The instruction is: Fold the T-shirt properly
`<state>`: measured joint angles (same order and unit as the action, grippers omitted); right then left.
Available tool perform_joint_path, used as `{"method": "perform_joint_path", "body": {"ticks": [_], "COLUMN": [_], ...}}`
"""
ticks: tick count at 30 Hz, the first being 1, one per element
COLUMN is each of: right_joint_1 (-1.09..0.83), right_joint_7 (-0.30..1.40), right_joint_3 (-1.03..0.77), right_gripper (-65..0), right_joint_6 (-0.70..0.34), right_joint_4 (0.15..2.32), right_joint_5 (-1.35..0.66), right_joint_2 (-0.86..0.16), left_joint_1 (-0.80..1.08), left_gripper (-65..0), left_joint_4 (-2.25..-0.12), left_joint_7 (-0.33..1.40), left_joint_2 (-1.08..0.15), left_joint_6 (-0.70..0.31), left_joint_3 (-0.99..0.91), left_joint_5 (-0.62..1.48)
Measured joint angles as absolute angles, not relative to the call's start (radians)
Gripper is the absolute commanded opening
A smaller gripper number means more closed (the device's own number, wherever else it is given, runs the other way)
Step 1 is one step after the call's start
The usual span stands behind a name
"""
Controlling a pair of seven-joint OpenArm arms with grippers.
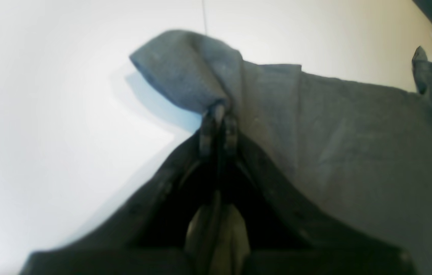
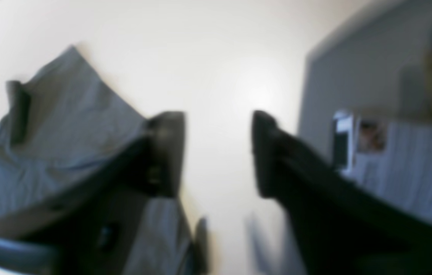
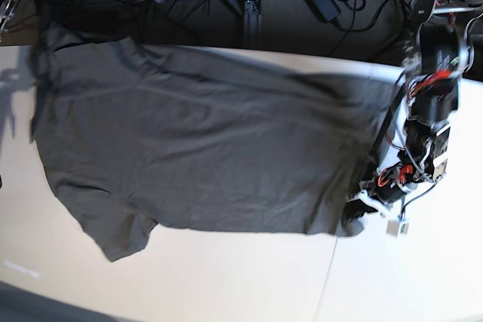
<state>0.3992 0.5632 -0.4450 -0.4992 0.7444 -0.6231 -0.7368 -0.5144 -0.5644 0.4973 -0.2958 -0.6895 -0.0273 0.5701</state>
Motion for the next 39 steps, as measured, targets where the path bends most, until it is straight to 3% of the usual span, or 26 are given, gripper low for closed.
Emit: {"method": "perform_joint_path", "body": {"ticks": [4, 7, 24, 31, 33, 36, 39], "right_joint_1": [0.52, 0.541, 0.613, 0.641, 0.64, 0.638, 0.63], "right_joint_7": [0.547, 0.545, 0.435, 0.459, 0.454, 0.46, 0.47], "right_joint_3": [-0.446, -0.445, -0.447, -0.207, -0.145, -0.091, -0.085], "right_gripper": [-31.8, -31.8, -31.8, -32.2, -39.5, -65.0, -65.0], "right_joint_6": [-0.5, -0.5, -0.505, -0.505, -0.505, -0.505, -0.505], "right_joint_4": [0.439, 0.339, 0.347, 0.364, 0.379, 0.406, 0.448], "right_joint_5": [-0.623, -0.616, -0.47, -0.449, -0.449, -0.436, -0.432], "right_joint_2": [-0.734, -0.712, -0.498, -0.482, -0.485, -0.492, -0.501], "left_joint_1": [-0.508, -0.508, -0.508, -0.508, -0.508, -0.507, -0.507], "left_gripper": [-65.0, -65.0, -65.0, -65.0, -65.0, -65.0, -65.0], "left_joint_4": [-0.567, -0.567, -0.567, -0.567, -0.567, -0.567, -0.566], "left_joint_7": [0.498, 0.498, 0.508, 0.508, 0.508, 0.504, 0.501], "left_joint_2": [-0.3, -0.302, -0.302, -0.302, -0.302, -0.302, -0.302], "left_joint_6": [-0.69, -0.693, -0.693, -0.693, -0.693, -0.693, -0.694], "left_joint_3": [-0.027, -0.027, -0.027, -0.027, -0.027, -0.027, -0.027], "left_joint_5": [0.581, 0.582, 0.603, 0.603, 0.603, 0.604, 0.603]}}
